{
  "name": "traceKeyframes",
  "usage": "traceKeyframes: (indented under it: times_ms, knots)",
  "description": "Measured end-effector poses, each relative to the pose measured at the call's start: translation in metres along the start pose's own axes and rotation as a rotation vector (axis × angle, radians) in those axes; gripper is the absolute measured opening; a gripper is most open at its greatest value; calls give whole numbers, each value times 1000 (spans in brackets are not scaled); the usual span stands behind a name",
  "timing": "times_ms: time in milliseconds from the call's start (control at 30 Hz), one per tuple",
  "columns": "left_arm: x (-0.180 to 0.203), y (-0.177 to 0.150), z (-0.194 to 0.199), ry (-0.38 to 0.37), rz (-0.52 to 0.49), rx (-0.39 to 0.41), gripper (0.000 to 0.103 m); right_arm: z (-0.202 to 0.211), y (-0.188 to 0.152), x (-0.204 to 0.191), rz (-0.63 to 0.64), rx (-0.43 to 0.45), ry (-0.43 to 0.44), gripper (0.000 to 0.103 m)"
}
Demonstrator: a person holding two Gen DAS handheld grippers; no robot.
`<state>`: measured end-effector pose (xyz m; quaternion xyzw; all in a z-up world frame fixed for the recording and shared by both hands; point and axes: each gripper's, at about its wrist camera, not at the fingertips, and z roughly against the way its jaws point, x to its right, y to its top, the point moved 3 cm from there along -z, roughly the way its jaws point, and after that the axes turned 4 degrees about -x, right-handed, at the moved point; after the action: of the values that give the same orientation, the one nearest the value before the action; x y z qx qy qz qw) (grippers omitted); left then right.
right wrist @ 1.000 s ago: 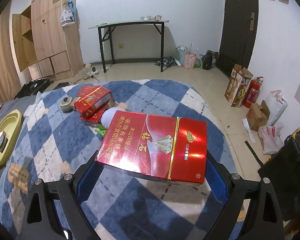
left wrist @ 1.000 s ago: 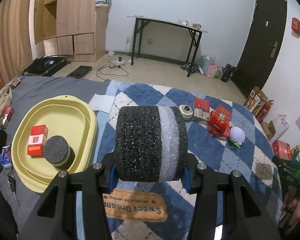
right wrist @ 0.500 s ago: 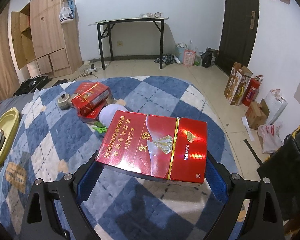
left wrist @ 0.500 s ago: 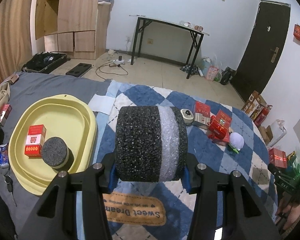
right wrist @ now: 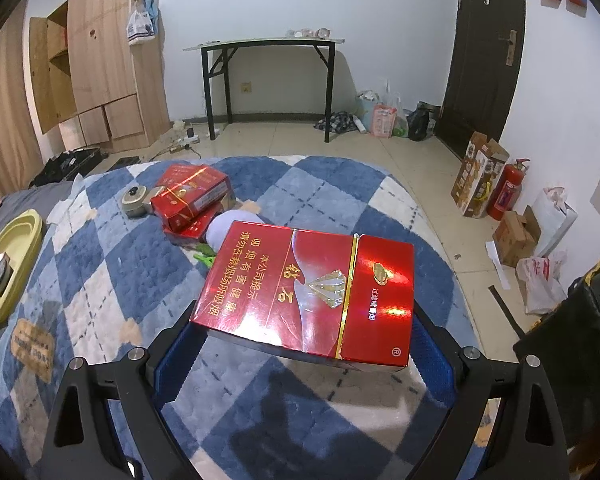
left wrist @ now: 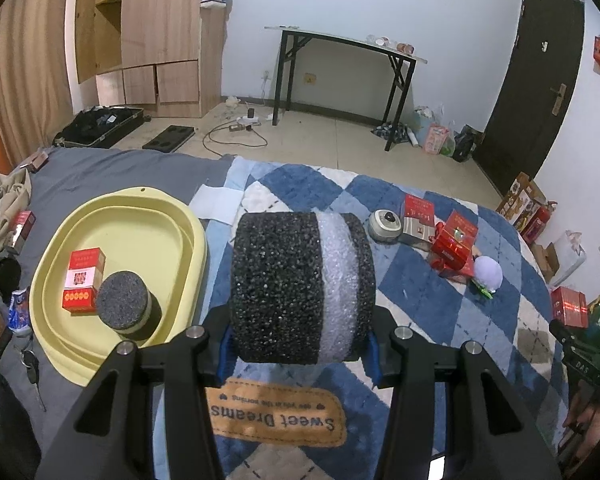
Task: Organize rigid objects
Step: 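Lift the foam roll and red cigarette pack off the rug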
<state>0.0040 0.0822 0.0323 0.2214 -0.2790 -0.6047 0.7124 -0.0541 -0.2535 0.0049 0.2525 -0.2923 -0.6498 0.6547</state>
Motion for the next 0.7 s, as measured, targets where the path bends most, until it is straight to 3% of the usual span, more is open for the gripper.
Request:
traceKeyframes:
  times_ms: [533,700]
  knots:
    - [5,4,-2,-14,-38,-10,51,-9,6,4,-33,-26,-35,95]
    - [-1,13,-2,16,-73,-2,51,-17,8,9,-55,-63,-47,95]
